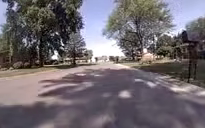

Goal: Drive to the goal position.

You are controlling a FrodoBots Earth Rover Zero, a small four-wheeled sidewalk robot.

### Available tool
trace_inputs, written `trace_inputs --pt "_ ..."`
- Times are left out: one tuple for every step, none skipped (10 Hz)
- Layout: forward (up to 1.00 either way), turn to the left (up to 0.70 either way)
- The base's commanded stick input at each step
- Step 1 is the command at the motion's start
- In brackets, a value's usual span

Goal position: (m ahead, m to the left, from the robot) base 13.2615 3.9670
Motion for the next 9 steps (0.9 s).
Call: trace_inputs --pt "0.69 0.03" --pt "0.69 0.03" --pt "0.69 0.03" --pt "0.69 0.03" --pt "0.69 0.03" --pt "0.69 0.03" --pt "0.69 0.03" --pt "0.69 0.03" --pt "0.69 0.03"
